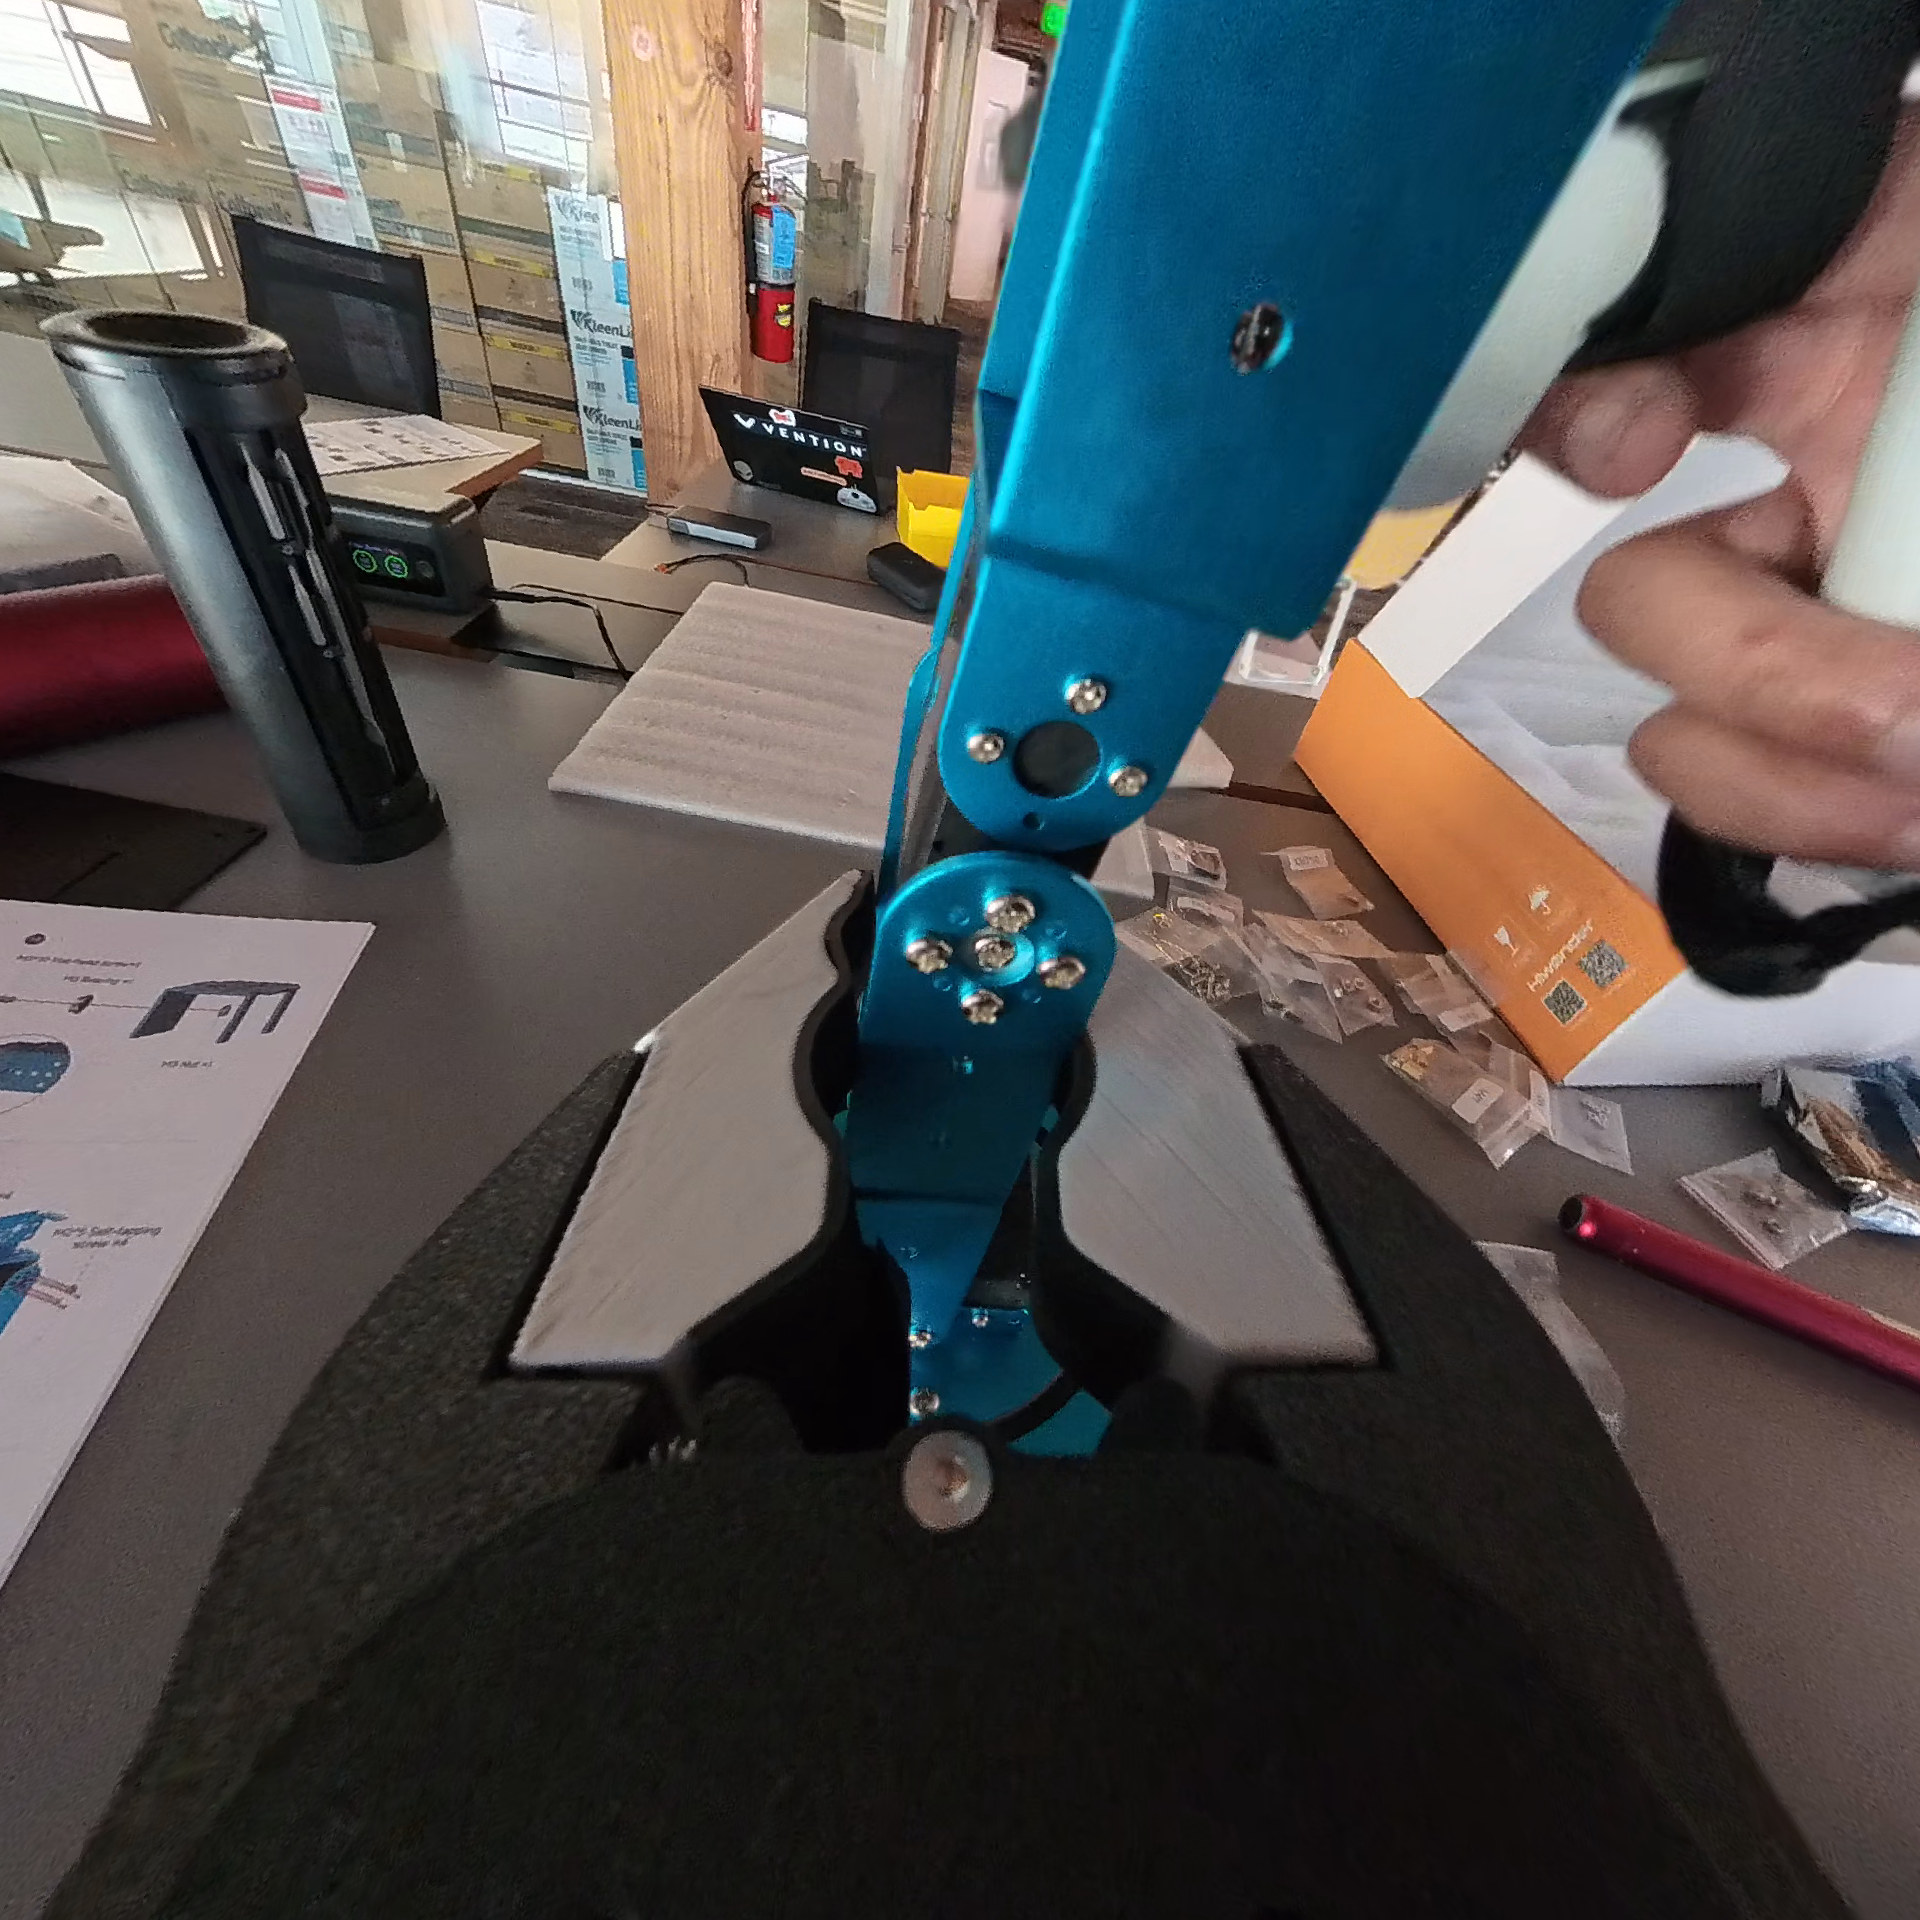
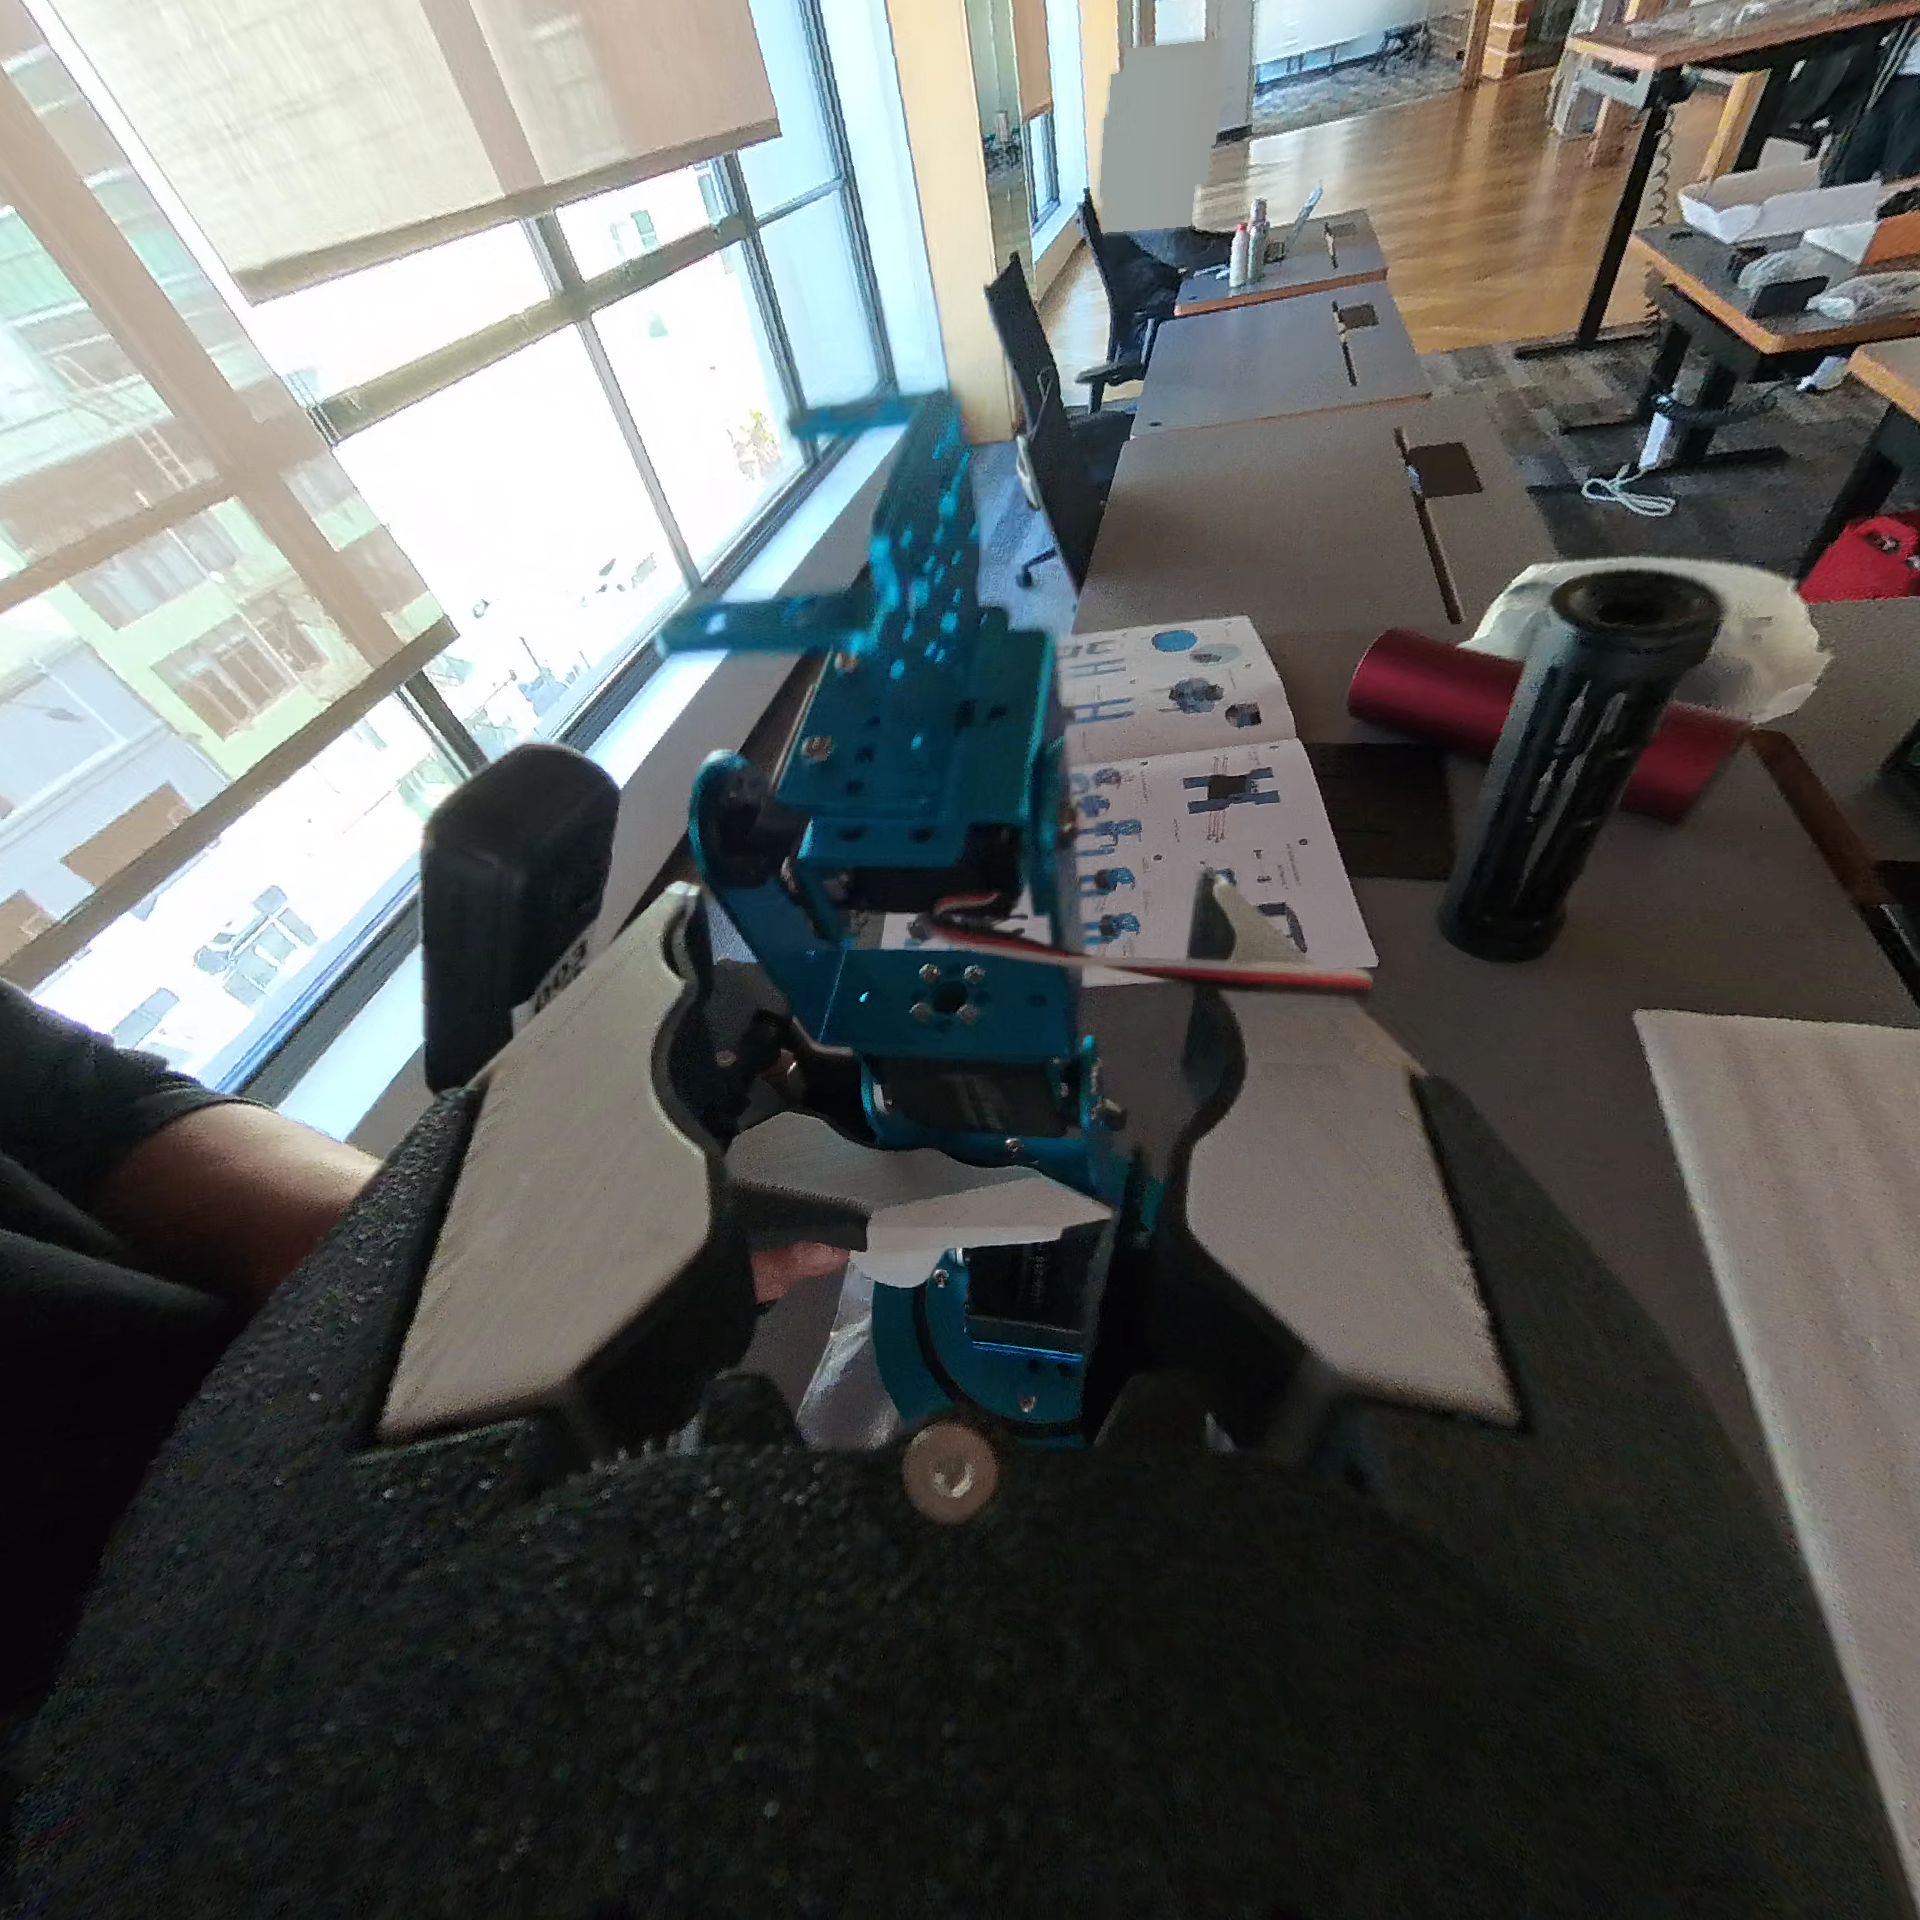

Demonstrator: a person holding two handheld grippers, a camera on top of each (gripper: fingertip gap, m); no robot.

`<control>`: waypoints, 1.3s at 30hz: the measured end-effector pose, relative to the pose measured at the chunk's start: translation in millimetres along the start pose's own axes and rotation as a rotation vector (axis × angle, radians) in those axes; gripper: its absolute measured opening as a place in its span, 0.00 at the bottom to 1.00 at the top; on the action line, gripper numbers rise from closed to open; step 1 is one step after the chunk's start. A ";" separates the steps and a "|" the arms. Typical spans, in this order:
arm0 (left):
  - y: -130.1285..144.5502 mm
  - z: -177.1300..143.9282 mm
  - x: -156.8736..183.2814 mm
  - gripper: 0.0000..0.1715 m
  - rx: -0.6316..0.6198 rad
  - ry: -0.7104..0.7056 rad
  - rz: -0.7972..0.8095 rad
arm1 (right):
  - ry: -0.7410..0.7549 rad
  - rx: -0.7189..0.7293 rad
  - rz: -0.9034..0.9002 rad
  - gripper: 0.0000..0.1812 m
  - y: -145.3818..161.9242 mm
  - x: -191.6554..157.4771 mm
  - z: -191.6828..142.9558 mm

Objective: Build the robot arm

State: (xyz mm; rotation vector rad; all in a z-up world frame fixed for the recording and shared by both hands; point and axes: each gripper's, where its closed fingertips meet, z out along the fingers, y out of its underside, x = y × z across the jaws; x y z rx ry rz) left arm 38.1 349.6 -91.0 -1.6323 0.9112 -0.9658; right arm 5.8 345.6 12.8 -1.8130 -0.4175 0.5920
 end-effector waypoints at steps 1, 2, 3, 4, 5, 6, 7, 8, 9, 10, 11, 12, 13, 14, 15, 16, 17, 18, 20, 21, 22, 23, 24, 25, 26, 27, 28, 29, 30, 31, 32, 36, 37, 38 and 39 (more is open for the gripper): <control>-0.2 -0.6 1.2 0.16 -0.004 0.005 0.014 | 0.005 0.010 0.002 0.51 -5.7 0.0 -4.5; -1.9 -1.7 1.5 0.19 -0.005 0.005 0.034 | 0.016 0.016 -0.003 0.52 -11.4 -0.2 -7.6; -6.9 -3.9 -0.2 0.24 0.010 -0.009 0.049 | 0.026 0.013 -0.015 0.52 -15.7 -1.6 -8.4; -13.4 -6.5 -1.3 0.26 0.029 -0.015 0.061 | 0.034 -0.002 -0.031 0.52 -17.7 -4.3 -6.8; -19.4 -8.7 -2.0 0.28 0.041 -0.018 0.070 | 0.057 -0.023 -0.049 0.52 -18.3 -4.8 -3.9; -24.9 -10.2 -3.2 0.29 0.048 -0.020 0.076 | 0.084 -0.040 -0.068 0.52 -19.3 -4.6 -1.0; -27.9 -10.1 -3.4 0.30 0.042 -0.014 0.086 | 0.101 -0.048 -0.080 0.50 -21.3 -5.4 1.7; -27.9 -8.7 -2.6 0.30 0.026 -0.002 0.095 | 0.112 -0.052 -0.082 0.47 -23.9 -6.2 3.5; -27.6 -7.9 -0.7 0.28 0.015 0.017 0.099 | 0.118 -0.056 -0.081 0.41 -26.3 -7.0 4.3; -29.1 -8.5 1.7 0.25 0.019 0.033 0.103 | 0.114 -0.062 -0.078 0.37 -27.8 -8.9 4.8; -31.8 -10.1 3.5 0.23 0.031 0.035 0.116 | 0.118 -0.077 -0.069 0.36 -27.5 -9.1 5.1; -33.6 -11.2 4.8 0.23 0.034 0.027 0.139 | 0.121 -0.092 -0.065 0.36 -26.9 -9.2 4.8; -37.8 -13.1 6.1 0.23 0.049 0.021 0.154 | 0.126 -0.103 -0.068 0.36 -26.4 -9.4 4.1; -43.1 -15.3 7.5 0.23 0.067 0.020 0.160 | 0.130 -0.110 -0.073 0.37 -26.1 -9.4 3.6; -47.0 -16.6 8.8 0.23 0.074 0.025 0.163 | 0.131 -0.111 -0.071 0.37 -25.9 -9.4 3.3; -47.3 -16.1 9.7 0.23 0.064 0.036 0.163 | 0.129 -0.109 -0.068 0.37 -25.9 -9.4 3.0; -44.5 -14.2 10.1 0.23 0.045 0.048 0.158 | 0.127 -0.104 -0.064 0.37 -26.0 -8.9 2.7; -36.6 -10.7 9.1 0.23 0.002 0.056 0.156 | 0.124 -0.098 -0.060 0.36 -26.2 -9.0 2.5; -13.7 -2.5 3.1 0.25 -0.100 0.056 0.156 | 0.121 -0.084 -0.060 0.36 -26.5 -9.2 2.7; -7.9 -0.7 2.4 0.25 -0.113 0.069 0.131 | 0.121 -0.077 -0.059 0.36 -26.7 -9.2 2.8; -6.9 -0.7 6.2 0.20 -0.108 0.103 0.097 | 0.118 -0.071 -0.053 0.36 -26.7 -9.2 3.2; -7.5 -0.5 6.5 0.20 -0.104 0.099 0.086 | 0.117 -0.070 -0.047 0.36 -26.5 -9.1 3.5; -8.0 -0.2 5.3 0.18 -0.098 0.081 0.106 | 0.117 -0.070 -0.045 0.36 -26.4 -8.8 3.4; -8.6 -0.2 3.6 0.16 -0.089 0.062 0.116 | 0.119 -0.071 -0.045 0.36 -26.1 -8.5 3.1; -9.1 -0.4 2.7 0.15 -0.079 0.054 0.095 | 0.122 -0.069 -0.047 0.36 -25.6 -8.6 2.8; -9.5 -0.3 2.7 0.14 -0.070 0.065 0.048 | 0.125 -0.063 -0.047 0.36 -25.3 -8.7 2.6; -9.8 -0.3 2.2 0.14 -0.063 0.067 0.038 | 0.126 -0.054 -0.045 0.36 -24.9 -8.8 2.7; -9.9 -0.6 1.9 0.14 -0.060 0.059 0.039 | 0.121 -0.042 -0.034 0.36 -24.7 -9.3 2.9; -9.9 -0.8 1.7 0.14 -0.055 0.053 0.039 | 0.115 -0.031 -0.022 0.36 -24.4 -9.6 2.4; -9.9 -1.0 2.0 0.14 -0.053 0.050 0.040 | 0.113 -0.021 -0.015 0.36 -24.1 -10.1 1.7; -9.8 -1.1 2.3 0.14 -0.050 0.048 0.040 | 0.113 -0.010 -0.013 0.36 -23.9 -11.3 0.9; -9.2 -1.5 4.5 0.14 -0.048 0.047 0.058 | 0.130 0.040 -0.018 0.36 -23.1 -13.0 -4.1; -9.1 -1.6 5.3 0.14 -0.048 0.048 0.062 | 0.132 0.053 -0.017 0.36 -22.8 -13.4 -5.5; -9.0 -1.6 5.3 0.14 -0.047 0.048 0.064 | 0.136 0.062 -0.019 0.36 -22.6 -13.6 -6.5; -9.0 -1.3 4.8 0.14 -0.048 0.049 0.060 | 0.141 0.067 -0.020 0.36 -22.3 -13.3 -6.9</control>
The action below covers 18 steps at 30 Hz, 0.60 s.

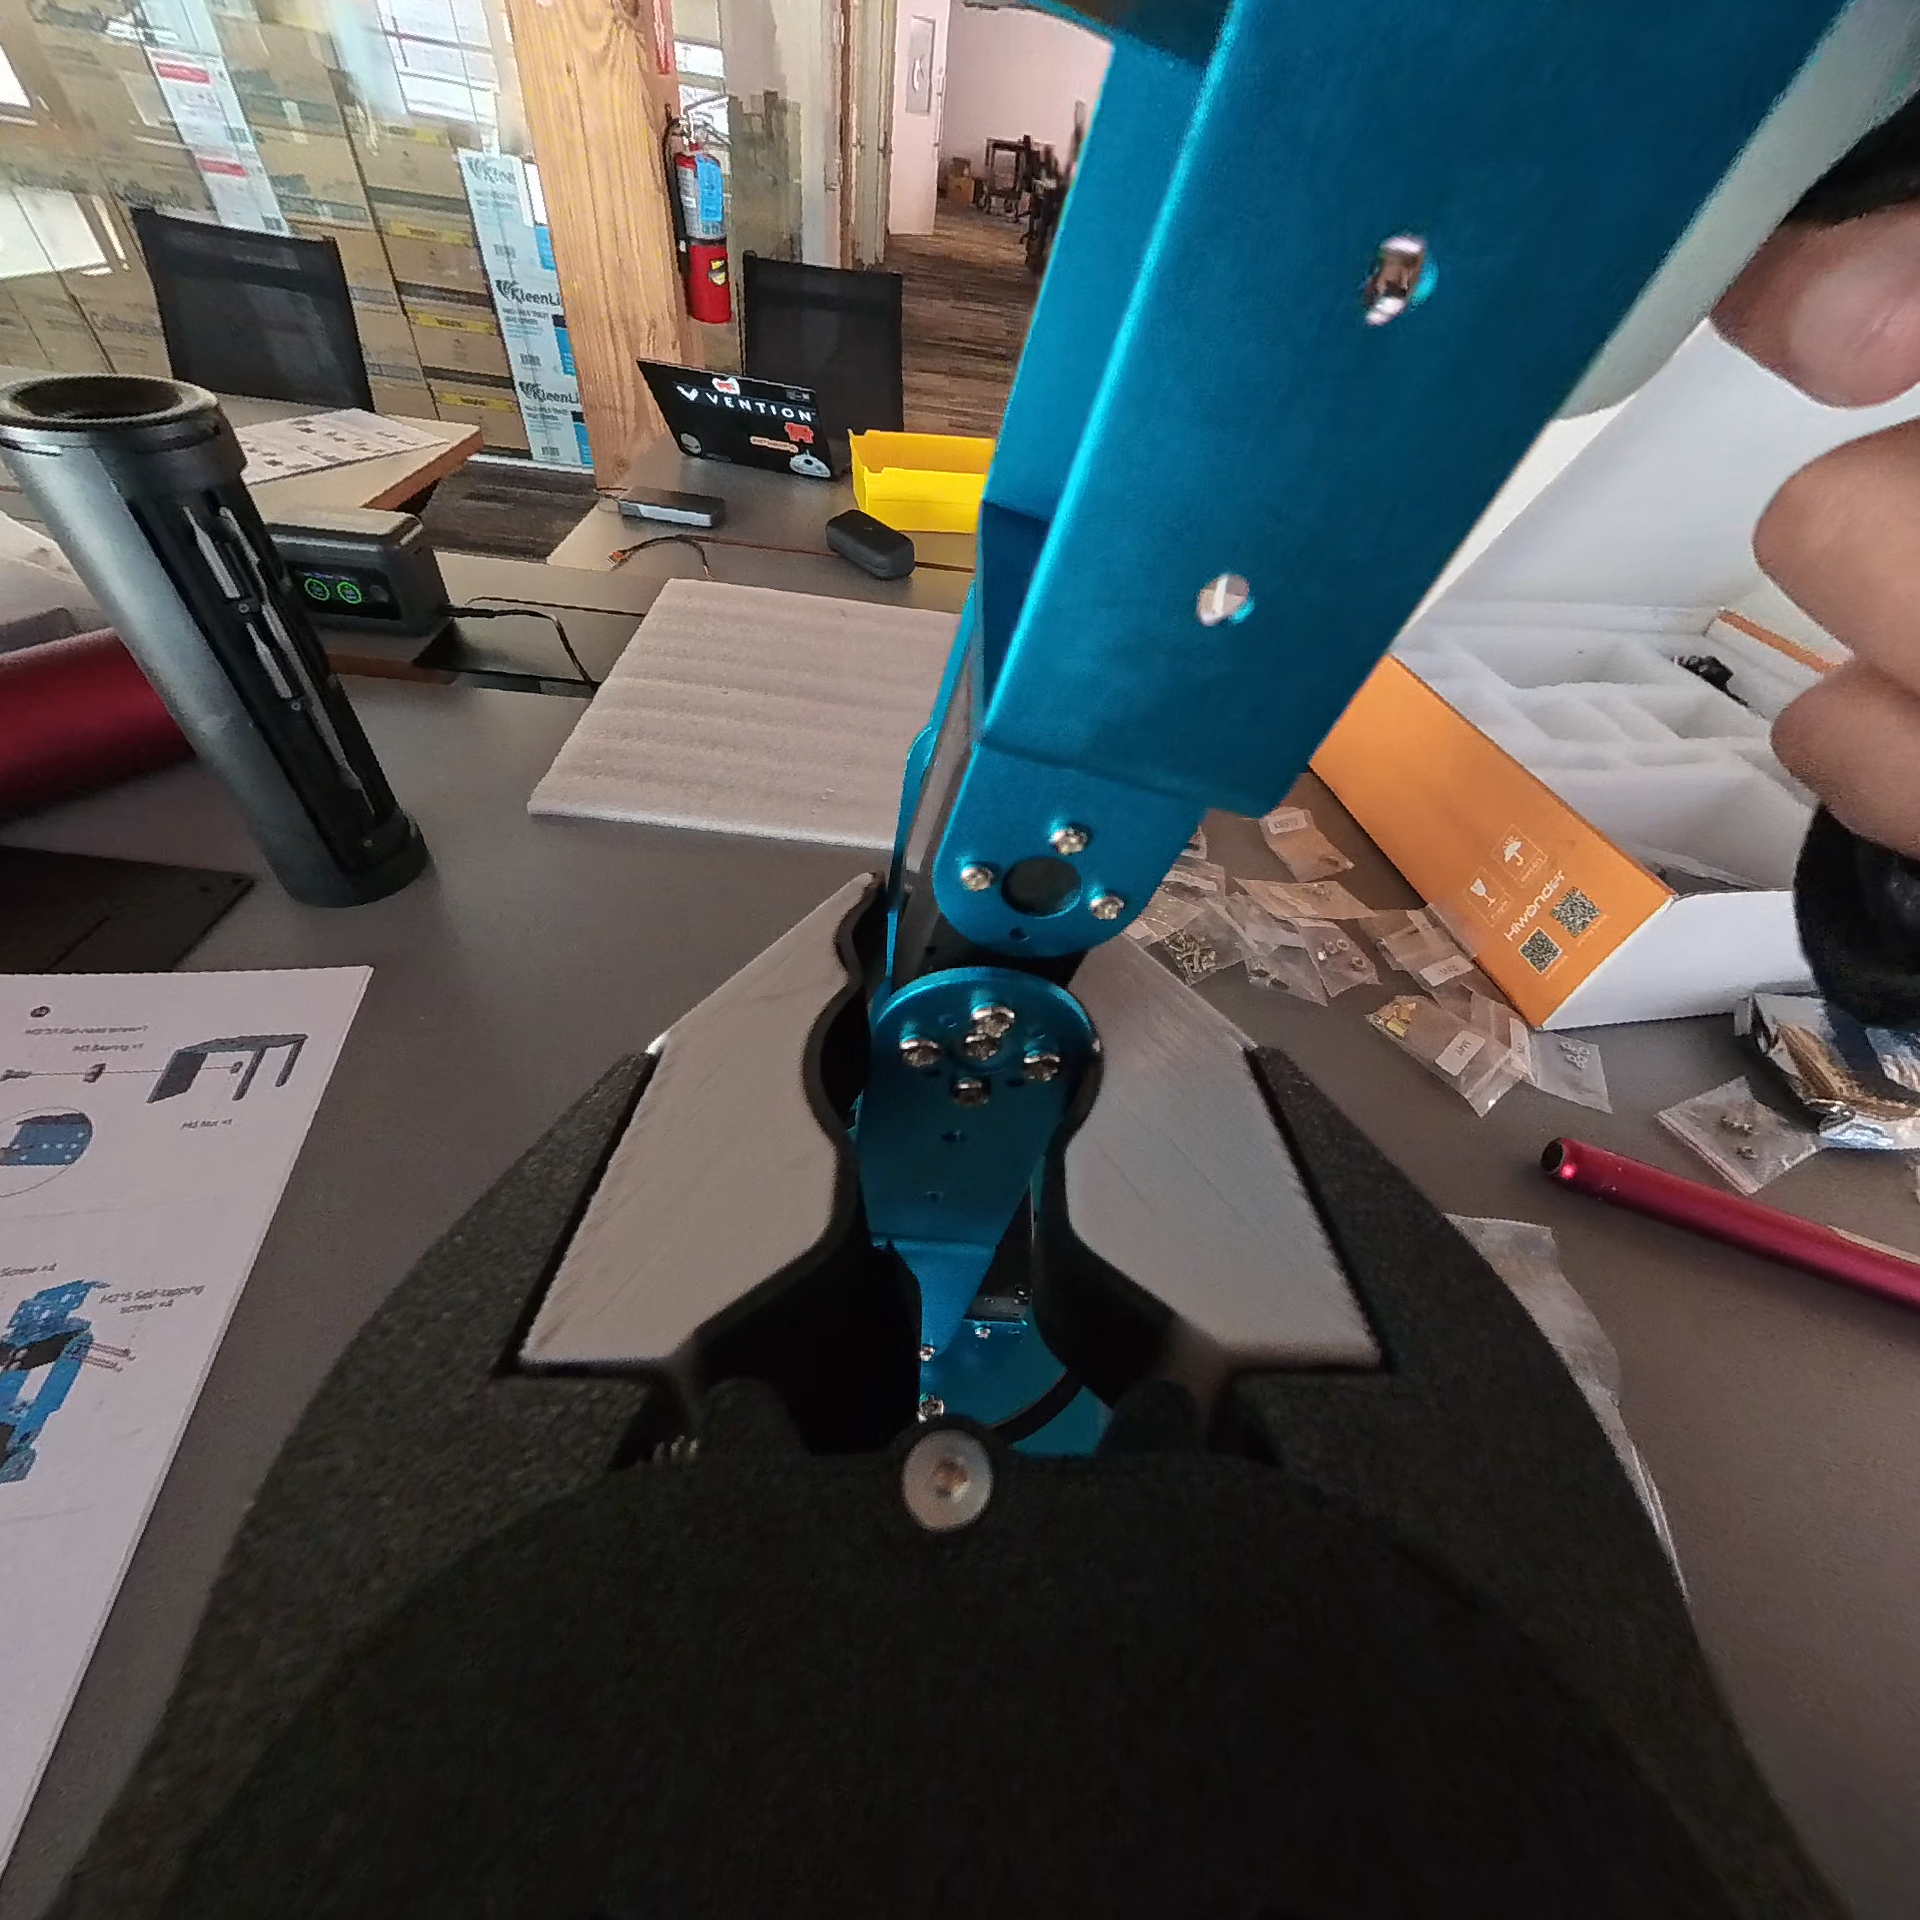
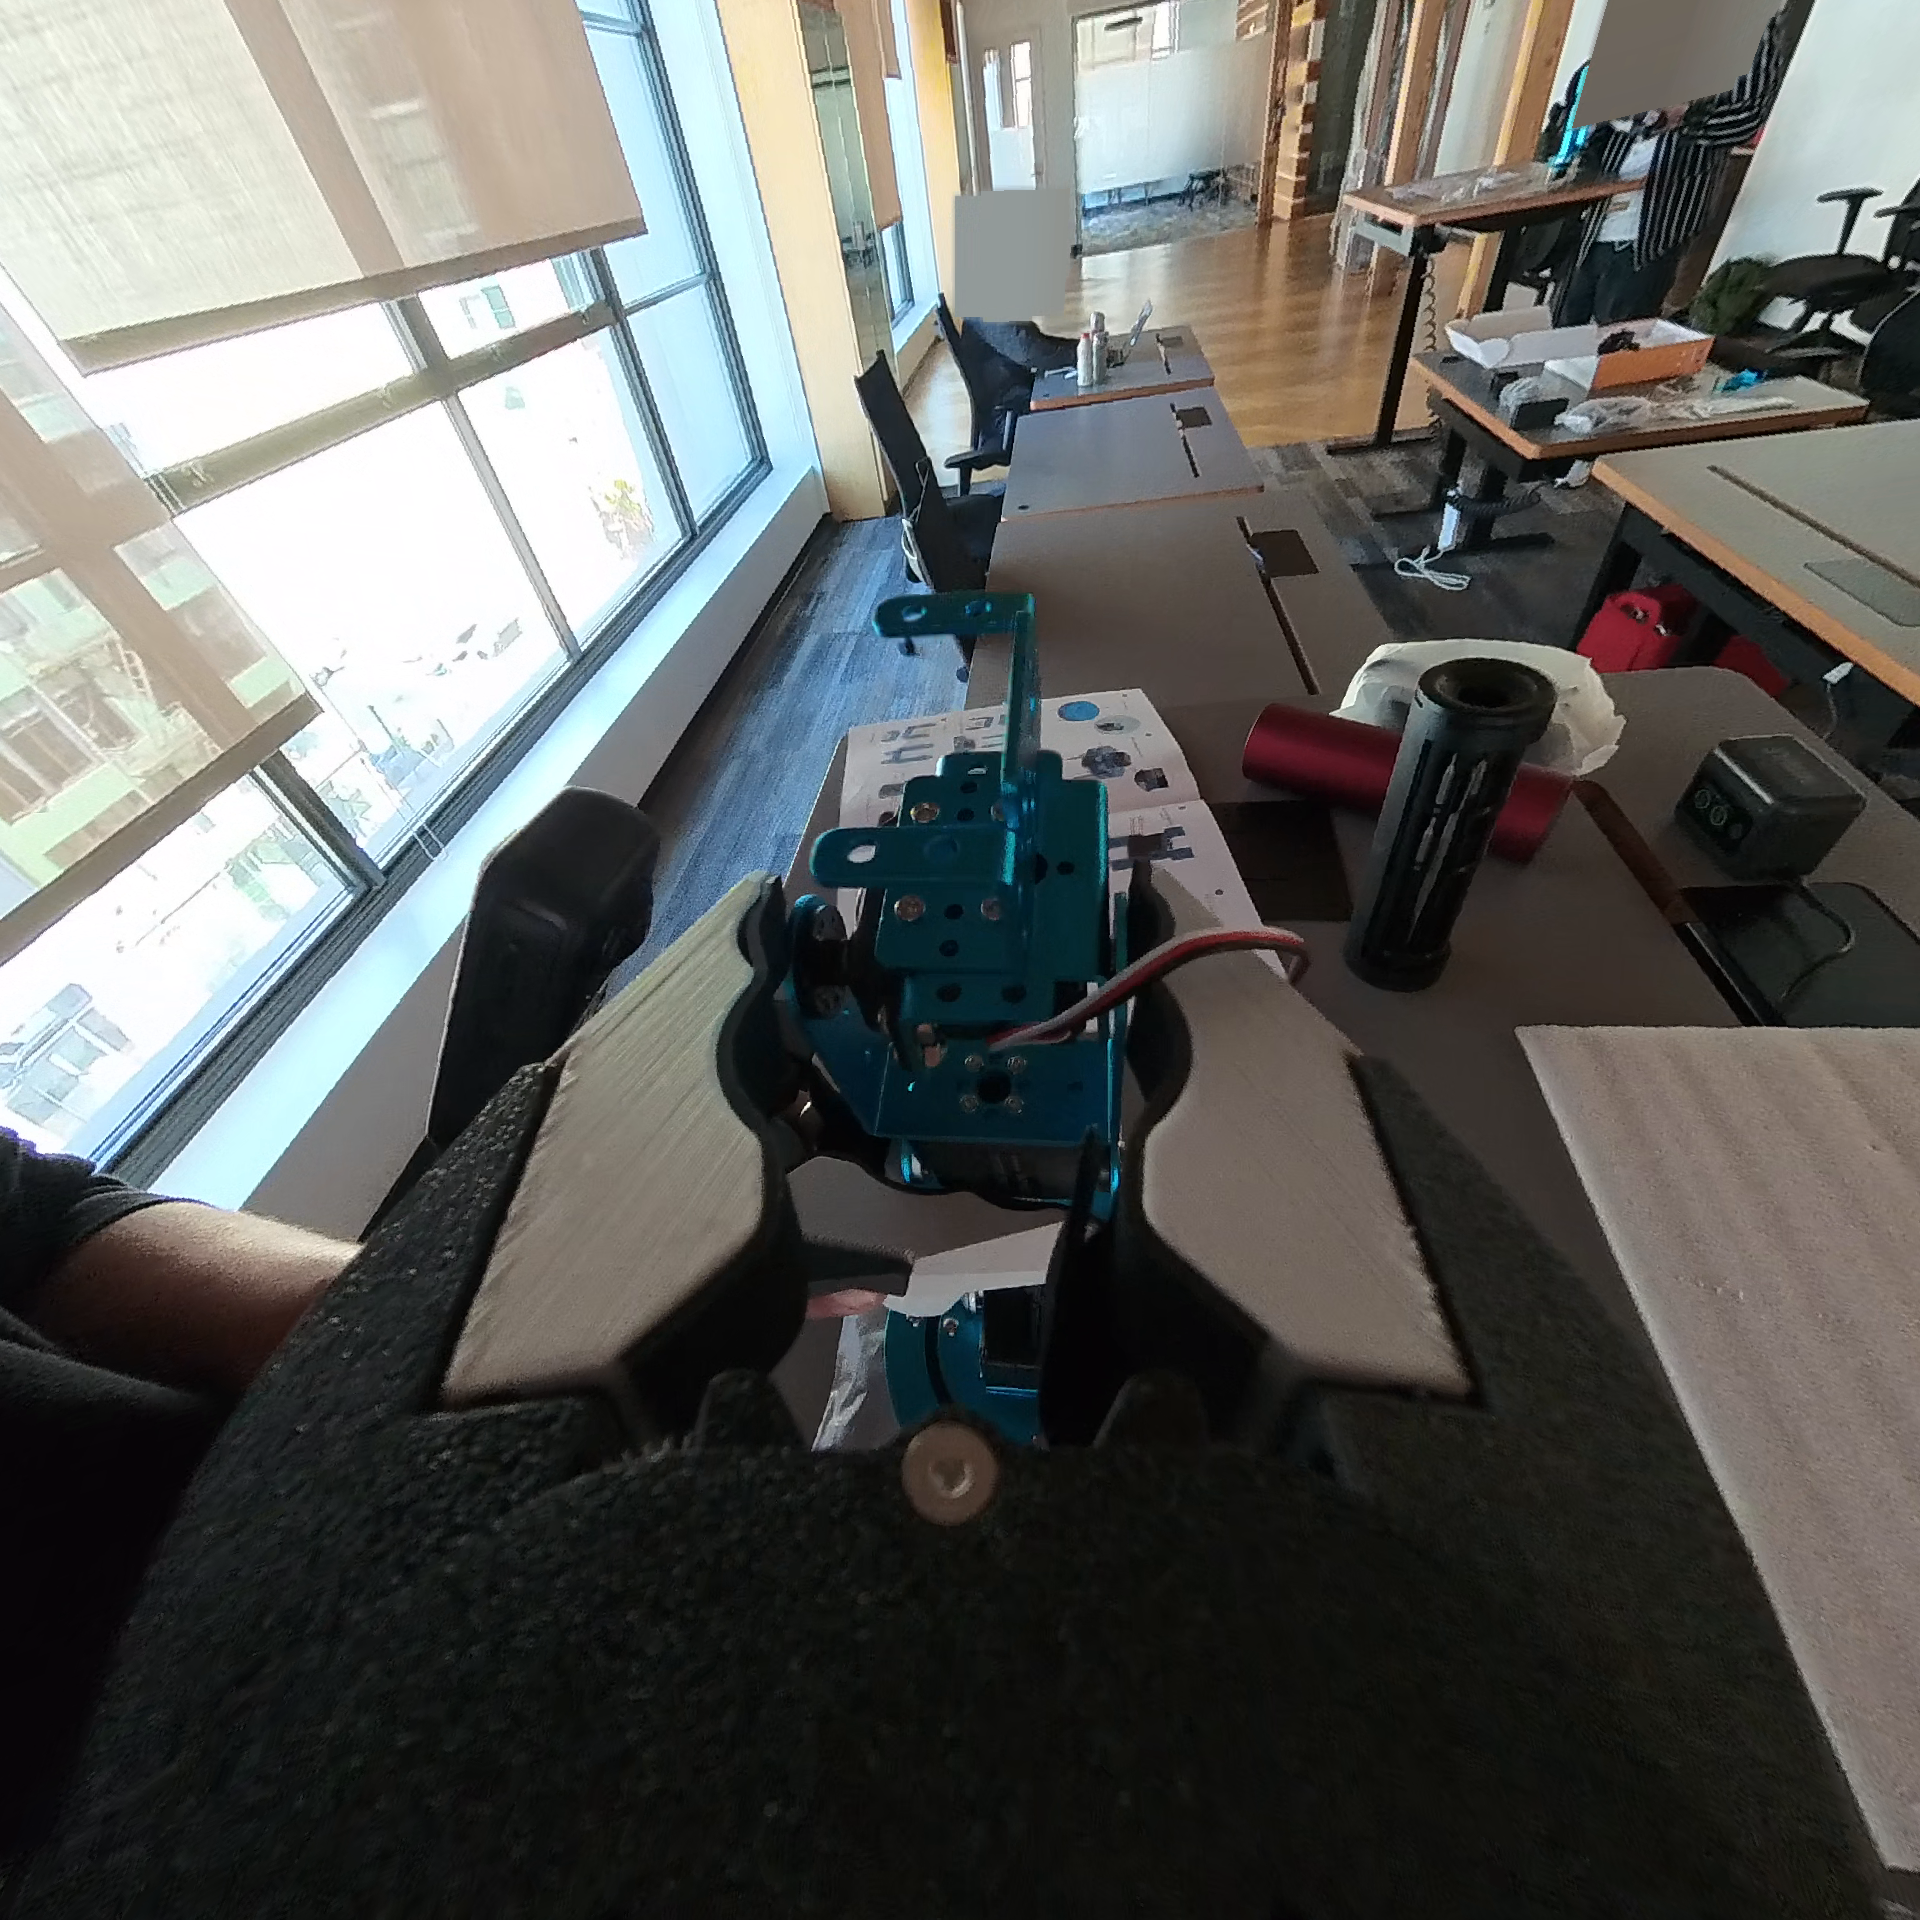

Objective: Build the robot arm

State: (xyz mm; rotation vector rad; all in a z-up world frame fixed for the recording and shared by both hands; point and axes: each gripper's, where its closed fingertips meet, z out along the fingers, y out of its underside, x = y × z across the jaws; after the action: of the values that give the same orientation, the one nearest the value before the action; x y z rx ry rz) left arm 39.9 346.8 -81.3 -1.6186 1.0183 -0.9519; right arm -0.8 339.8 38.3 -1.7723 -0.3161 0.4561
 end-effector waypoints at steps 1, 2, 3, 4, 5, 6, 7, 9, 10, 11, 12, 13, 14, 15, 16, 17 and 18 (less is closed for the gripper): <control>-0.1 0.2 -0.9 0.14 -0.002 0.003 -0.009 | 0.002 0.001 0.001 0.36 0.3 0.5 -0.6; -0.3 0.3 -2.1 0.14 -0.001 0.007 -0.021 | 0.002 -0.001 -0.004 0.36 1.1 0.4 -1.5; -0.5 0.3 -3.2 0.14 -0.001 0.010 -0.030 | 0.004 -0.001 -0.011 0.36 2.5 0.0 -3.2; -0.6 0.2 -4.3 0.14 -0.001 0.012 -0.038 | 0.002 0.004 -0.010 0.36 4.1 -0.2 -5.7; -1.0 -0.2 -5.6 0.14 0.002 0.009 -0.045 | -0.006 0.009 -0.005 0.35 6.0 -0.8 -8.1; -1.2 -0.3 -6.5 0.14 0.003 0.011 -0.049 | -0.010 0.009 -0.008 0.36 8.1 -1.2 -10.4; -1.2 -0.3 -6.6 0.14 0.002 0.014 -0.050 | -0.006 0.008 -0.020 0.36 10.7 -1.6 -13.5; -0.5 -0.1 -4.8 0.14 0.001 0.015 -0.040 | -0.009 0.015 -0.017 0.35 17.0 -2.1 -22.2; -0.3 0.0 -3.8 0.14 0.000 0.013 -0.032 | -0.011 0.022 -0.020 0.36 20.6 -2.2 -26.9; -0.3 -0.1 -2.9 0.14 0.001 0.012 -0.029 | -0.011 0.029 -0.021 0.35 24.1 -2.5 -31.2; 0.0 0.0 -2.3 0.14 0.003 0.013 -0.026 | -0.011 0.032 -0.024 0.35 28.2 -2.7 -35.3; 0.2 0.0 -1.8 0.14 0.005 0.014 -0.024 | -0.009 0.029 -0.028 0.36 32.7 -2.8 -39.0; 0.3 0.1 -1.8 0.14 0.006 0.015 -0.025 | -0.006 0.024 -0.033 0.36 37.5 -2.9 -42.3; 0.5 0.1 -2.0 0.14 0.008 0.015 -0.029 | -0.002 0.016 -0.040 0.36 42.4 -2.7 -45.0; 0.7 0.1 -2.3 0.14 0.011 0.015 -0.032 | 0.002 0.010 -0.043 0.36 47.1 -2.5 -47.1; 1.0 0.1 -2.4 0.14 0.011 0.018 -0.034 | 0.006 0.008 -0.047 0.36 51.6 -2.2 -49.1; 1.4 0.0 -2.3 0.14 0.012 0.021 -0.036 | 0.011 0.008 -0.049 0.36 56.3 -2.1 -51.0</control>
State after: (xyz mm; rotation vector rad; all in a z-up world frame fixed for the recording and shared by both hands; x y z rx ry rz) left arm 38.9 348.6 -82.9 -1.6248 0.9989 -0.9988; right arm 19.5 281.1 -5.5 -1.7546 -0.3487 0.4118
